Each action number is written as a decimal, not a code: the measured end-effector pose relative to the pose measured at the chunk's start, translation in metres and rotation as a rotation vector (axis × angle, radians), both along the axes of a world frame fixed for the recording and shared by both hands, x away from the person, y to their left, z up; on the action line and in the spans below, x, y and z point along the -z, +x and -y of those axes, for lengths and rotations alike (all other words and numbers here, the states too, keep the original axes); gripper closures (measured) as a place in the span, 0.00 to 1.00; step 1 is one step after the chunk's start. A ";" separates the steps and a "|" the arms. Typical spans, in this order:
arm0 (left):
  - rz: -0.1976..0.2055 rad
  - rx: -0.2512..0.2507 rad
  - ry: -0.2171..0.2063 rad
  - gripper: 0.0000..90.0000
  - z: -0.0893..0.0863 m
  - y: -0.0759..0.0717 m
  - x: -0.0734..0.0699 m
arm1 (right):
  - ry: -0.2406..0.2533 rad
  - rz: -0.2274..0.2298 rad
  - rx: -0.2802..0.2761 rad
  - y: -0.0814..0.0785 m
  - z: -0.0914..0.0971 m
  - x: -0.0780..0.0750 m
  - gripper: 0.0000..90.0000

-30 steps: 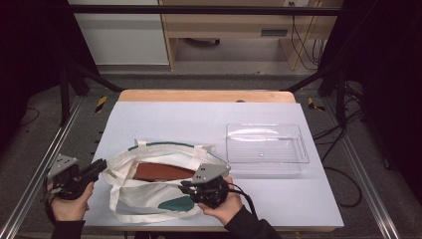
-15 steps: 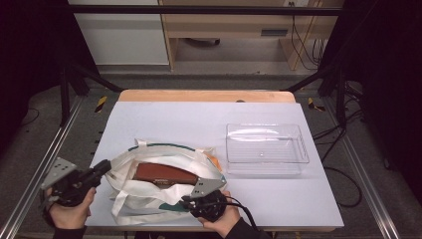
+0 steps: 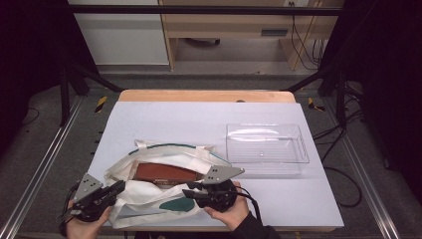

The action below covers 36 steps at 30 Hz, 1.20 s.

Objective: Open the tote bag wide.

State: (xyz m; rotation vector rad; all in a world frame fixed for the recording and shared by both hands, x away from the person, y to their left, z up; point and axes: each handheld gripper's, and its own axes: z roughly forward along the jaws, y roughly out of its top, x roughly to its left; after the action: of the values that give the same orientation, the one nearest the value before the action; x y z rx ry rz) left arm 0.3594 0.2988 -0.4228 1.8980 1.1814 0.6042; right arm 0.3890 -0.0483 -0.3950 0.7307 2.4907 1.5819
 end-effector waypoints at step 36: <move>-0.127 0.031 0.141 0.94 0.012 0.012 0.035 | -0.216 -0.043 0.112 0.000 0.008 0.083 1.00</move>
State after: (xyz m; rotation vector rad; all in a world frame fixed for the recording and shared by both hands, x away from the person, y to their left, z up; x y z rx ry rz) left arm 0.3712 0.2865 -0.4575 2.0965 1.2140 0.5703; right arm 0.3886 -0.0560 -0.4780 0.8623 2.5480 1.2499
